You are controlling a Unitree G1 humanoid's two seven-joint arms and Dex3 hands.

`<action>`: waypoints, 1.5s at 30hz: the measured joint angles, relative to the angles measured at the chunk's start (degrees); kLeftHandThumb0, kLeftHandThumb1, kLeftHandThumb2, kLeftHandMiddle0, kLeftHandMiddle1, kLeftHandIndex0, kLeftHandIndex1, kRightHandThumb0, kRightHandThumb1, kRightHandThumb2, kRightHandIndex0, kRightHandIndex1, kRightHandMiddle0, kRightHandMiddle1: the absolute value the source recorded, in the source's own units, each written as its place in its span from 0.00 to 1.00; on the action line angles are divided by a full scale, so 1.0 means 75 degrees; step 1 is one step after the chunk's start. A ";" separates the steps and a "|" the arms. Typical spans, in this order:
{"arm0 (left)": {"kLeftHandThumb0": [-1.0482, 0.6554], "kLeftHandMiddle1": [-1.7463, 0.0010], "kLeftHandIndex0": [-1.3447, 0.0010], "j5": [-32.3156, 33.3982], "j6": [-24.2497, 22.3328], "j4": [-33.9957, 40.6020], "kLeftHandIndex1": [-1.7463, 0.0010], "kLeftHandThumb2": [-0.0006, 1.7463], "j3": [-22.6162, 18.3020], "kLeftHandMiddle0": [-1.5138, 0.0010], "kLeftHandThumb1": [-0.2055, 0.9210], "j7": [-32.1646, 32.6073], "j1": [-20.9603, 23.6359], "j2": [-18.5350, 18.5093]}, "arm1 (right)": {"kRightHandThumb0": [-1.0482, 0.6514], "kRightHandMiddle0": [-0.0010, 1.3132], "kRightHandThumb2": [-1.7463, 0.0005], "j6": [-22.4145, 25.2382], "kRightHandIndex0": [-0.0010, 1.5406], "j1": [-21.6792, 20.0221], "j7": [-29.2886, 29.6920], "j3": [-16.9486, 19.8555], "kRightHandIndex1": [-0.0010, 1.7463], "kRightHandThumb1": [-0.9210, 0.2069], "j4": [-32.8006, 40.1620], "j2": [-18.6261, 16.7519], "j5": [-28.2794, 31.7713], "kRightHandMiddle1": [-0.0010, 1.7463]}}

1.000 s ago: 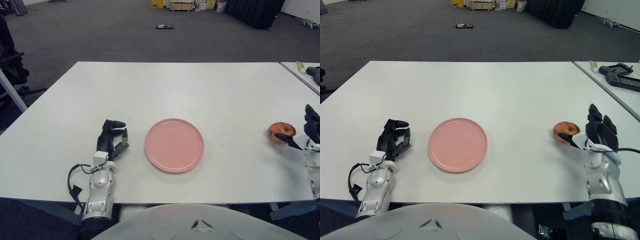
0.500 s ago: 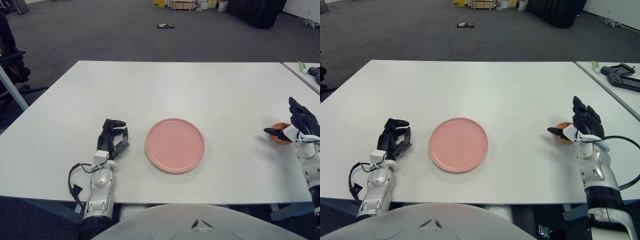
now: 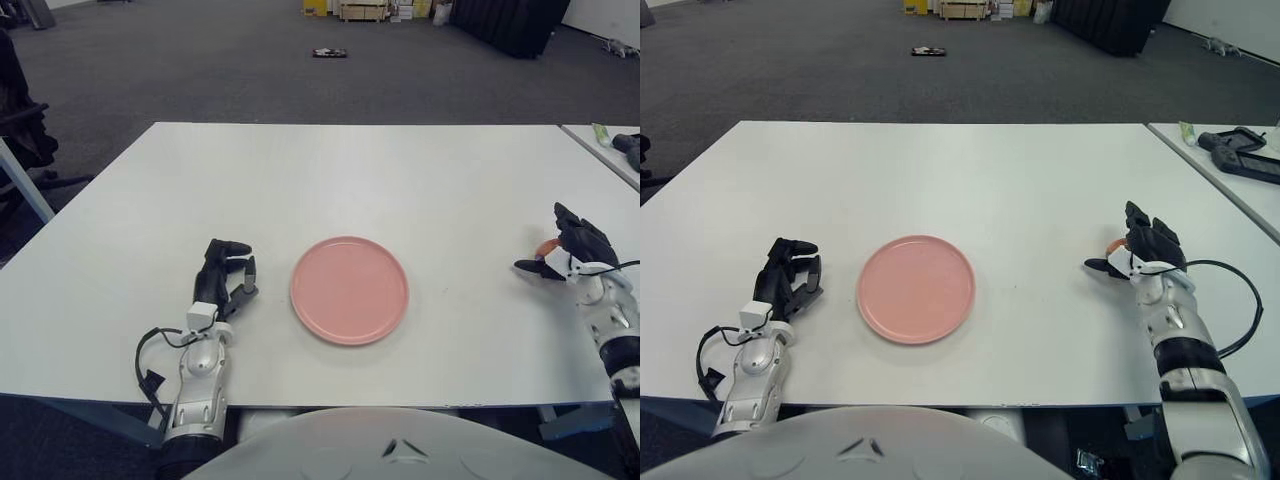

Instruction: Put the apple into the plate.

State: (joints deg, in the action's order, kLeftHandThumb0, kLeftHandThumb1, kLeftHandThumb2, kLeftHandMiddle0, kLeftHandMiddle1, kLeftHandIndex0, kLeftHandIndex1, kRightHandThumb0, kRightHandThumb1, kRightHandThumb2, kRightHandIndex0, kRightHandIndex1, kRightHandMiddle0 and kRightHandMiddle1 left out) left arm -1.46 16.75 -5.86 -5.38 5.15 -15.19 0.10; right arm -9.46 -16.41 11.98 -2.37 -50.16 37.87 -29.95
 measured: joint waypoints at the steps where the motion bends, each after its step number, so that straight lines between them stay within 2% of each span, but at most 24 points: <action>1: 0.39 0.05 0.77 0.0002 -0.0001 0.0005 0.00 0.46 -0.0001 0.62 0.83 0.0000 -0.0001 -0.0001 | 0.00 0.00 0.90 -0.0073 0.00 -0.0105 0.0027 -0.0045 0.00 0.20 -0.0187 0.0009 0.0000 0.00; 5: 0.39 0.05 0.77 0.0005 -0.0002 0.0029 0.00 0.46 -0.0002 0.62 0.83 -0.0001 -0.0010 -0.0002 | 0.00 0.00 0.90 -0.0360 0.00 -0.0410 0.0097 -0.0217 0.00 0.19 -0.0783 0.0076 0.0012 0.00; 10: 0.39 0.05 0.77 0.0005 -0.0002 0.0067 0.00 0.46 -0.0011 0.62 0.83 -0.0001 -0.0045 -0.0002 | 0.01 0.00 0.89 -0.0504 0.00 -0.0499 0.0101 -0.0382 0.00 0.17 -0.1101 0.0173 0.0020 0.00; 18: 0.39 0.06 0.77 0.0031 -0.0129 0.0162 0.00 0.46 -0.0039 0.62 0.83 -0.0004 -0.0105 -0.0011 | 0.02 0.00 0.88 -0.0215 0.00 -0.0014 -0.0135 -0.0467 0.00 0.14 -0.0493 0.0411 0.0153 0.00; 22: 0.40 0.06 0.77 0.0075 -0.0170 0.0199 0.00 0.45 -0.0041 0.62 0.83 -0.0009 -0.0108 -0.0005 | 0.03 0.00 0.88 0.0340 0.00 0.0672 -0.0575 -0.0382 0.00 0.13 0.0683 0.0639 0.0258 0.00; 26: 0.40 0.06 0.77 0.0103 -0.0163 0.0192 0.00 0.45 -0.0080 0.62 0.83 -0.0011 -0.0112 -0.0013 | 0.05 0.00 0.88 0.1037 0.00 0.1040 -0.1059 -0.0386 0.00 0.10 0.1516 0.0734 0.0256 0.00; 33: 0.40 0.05 0.77 0.0149 -0.0163 0.0172 0.00 0.46 -0.0100 0.62 0.83 -0.0073 -0.0098 -0.0018 | 0.06 0.00 0.87 0.2059 0.00 0.1097 -0.1616 -0.0501 0.00 0.08 0.2047 0.0802 0.0173 0.00; 45: 0.39 0.05 0.77 0.0169 -0.0137 0.0171 0.00 0.46 -0.0113 0.62 0.83 -0.0093 -0.0087 -0.0013 | 0.09 0.00 0.86 0.2787 0.00 0.1107 -0.1996 -0.0596 0.00 0.05 0.2312 0.0830 0.0163 0.00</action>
State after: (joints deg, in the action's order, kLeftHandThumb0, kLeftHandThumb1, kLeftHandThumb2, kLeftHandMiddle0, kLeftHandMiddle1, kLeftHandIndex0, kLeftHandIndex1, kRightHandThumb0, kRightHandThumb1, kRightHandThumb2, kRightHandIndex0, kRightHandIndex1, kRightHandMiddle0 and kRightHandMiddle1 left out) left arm -0.19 15.72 -4.58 -6.23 4.46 -15.84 0.00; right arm 11.44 -8.11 -2.99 -6.84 -32.82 44.10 -28.73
